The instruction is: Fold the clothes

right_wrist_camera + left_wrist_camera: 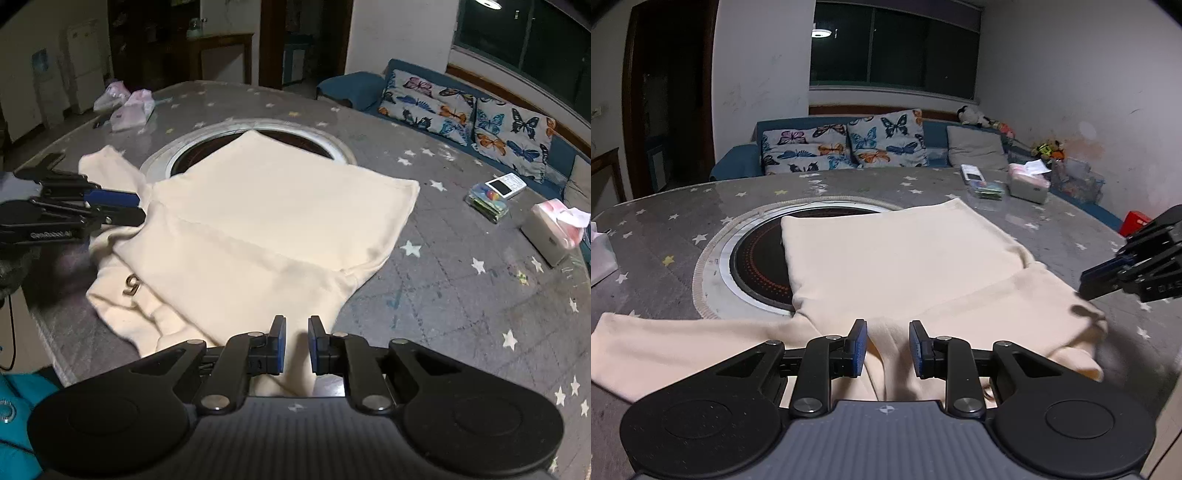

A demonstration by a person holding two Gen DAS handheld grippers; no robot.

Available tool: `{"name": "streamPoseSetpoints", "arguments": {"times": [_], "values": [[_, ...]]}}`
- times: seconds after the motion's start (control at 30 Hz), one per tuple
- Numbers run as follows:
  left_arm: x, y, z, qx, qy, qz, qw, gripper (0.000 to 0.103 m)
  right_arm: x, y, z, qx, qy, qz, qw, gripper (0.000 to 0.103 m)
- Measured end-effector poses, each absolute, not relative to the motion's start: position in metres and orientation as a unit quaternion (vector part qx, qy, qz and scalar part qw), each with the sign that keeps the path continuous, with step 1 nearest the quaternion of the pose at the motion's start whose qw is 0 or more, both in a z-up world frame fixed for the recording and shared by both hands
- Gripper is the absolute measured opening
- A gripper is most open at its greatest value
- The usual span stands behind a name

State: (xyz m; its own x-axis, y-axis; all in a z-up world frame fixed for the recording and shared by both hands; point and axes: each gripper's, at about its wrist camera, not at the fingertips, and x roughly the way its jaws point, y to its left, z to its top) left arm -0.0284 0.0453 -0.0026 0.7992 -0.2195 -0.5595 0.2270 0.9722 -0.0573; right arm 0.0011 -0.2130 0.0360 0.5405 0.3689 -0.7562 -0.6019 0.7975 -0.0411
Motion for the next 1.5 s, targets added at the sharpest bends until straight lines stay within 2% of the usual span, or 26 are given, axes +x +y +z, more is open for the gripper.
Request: {"name": "streamPoseSetpoints", "arguments": {"times": [0.23, 0.3, 0.33, 0.37, 0.57, 0.7, 0.8, 0.83, 0.9, 0.93, 0.97, 1.0, 1.1, 1.13, 1.23, 1.5], "values": [[-0.008, 0.037, -0.014, 0.022, 0.31, -0.112, 0.944, 0.026, 0.033, -0.203, 0.031, -0.147, 0.368, 0.278, 0.875, 0.012], [-0.007, 0.036, -0.014, 0.025, 0.307, -0.109, 0.945, 0.018, 0.04, -0.2, 0.027, -0.143, 0.367, 0.279, 0.876, 0.012], [-0.007, 0.036, -0.014, 0.029, 0.303, -0.107, 0.947, 0.009, 0.043, -0.198, 0.025, -0.14, 0.367, 0.281, 0.875, 0.012], [-0.008, 0.035, -0.012, 0.034, 0.298, -0.105, 0.948, 0.006, 0.044, -0.197, 0.022, -0.141, 0.369, 0.282, 0.875, 0.012], [-0.017, 0.041, -0.004, 0.058, 0.28, -0.065, 0.956, 0.005, 0.047, -0.196, 0.009, -0.149, 0.376, 0.275, 0.872, 0.012], [-0.022, 0.06, 0.0, 0.032, 0.291, -0.044, 0.955, 0.006, 0.045, -0.196, 0.011, -0.151, 0.373, 0.276, 0.873, 0.012], [-0.03, 0.061, 0.009, 0.011, 0.292, -0.073, 0.953, 0.007, 0.044, -0.196, 0.013, -0.154, 0.37, 0.278, 0.873, 0.015], [-0.032, 0.059, 0.011, 0.007, 0.293, -0.088, 0.952, 0.008, 0.043, -0.195, 0.014, -0.155, 0.368, 0.279, 0.873, 0.019], [-0.036, 0.05, 0.012, 0.015, 0.298, -0.113, 0.948, 0.018, 0.042, -0.194, 0.014, -0.157, 0.367, 0.279, 0.873, 0.02], [-0.037, 0.046, 0.011, 0.021, 0.301, -0.117, 0.946, 0.031, 0.042, -0.194, 0.013, -0.157, 0.368, 0.279, 0.873, 0.02], [-0.038, 0.043, 0.008, 0.026, 0.304, -0.117, 0.945, 0.038, 0.042, -0.194, 0.013, -0.158, 0.368, 0.279, 0.873, 0.02], [-0.039, 0.04, 0.006, 0.03, 0.307, -0.117, 0.944, 0.038, 0.042, -0.193, 0.013, -0.158, 0.369, 0.279, 0.873, 0.02], [-0.038, 0.037, -0.004, 0.032, 0.326, -0.113, 0.938, 0.032, 0.039, -0.192, 0.013, -0.164, 0.366, 0.28, 0.872, 0.021], [-0.037, 0.038, -0.008, 0.032, 0.333, -0.109, 0.936, 0.019, 0.038, -0.191, 0.014, -0.165, 0.365, 0.283, 0.872, 0.022], [-0.038, 0.039, -0.011, 0.041, 0.334, -0.097, 0.937, 0.004, 0.035, -0.186, 0.015, -0.169, 0.359, 0.291, 0.87, 0.027], [-0.049, 0.051, -0.007, 0.037, 0.333, -0.073, 0.939, 0.003, 0.033, -0.164, 0.016, -0.178, 0.355, 0.321, 0.86, 0.027]]}}
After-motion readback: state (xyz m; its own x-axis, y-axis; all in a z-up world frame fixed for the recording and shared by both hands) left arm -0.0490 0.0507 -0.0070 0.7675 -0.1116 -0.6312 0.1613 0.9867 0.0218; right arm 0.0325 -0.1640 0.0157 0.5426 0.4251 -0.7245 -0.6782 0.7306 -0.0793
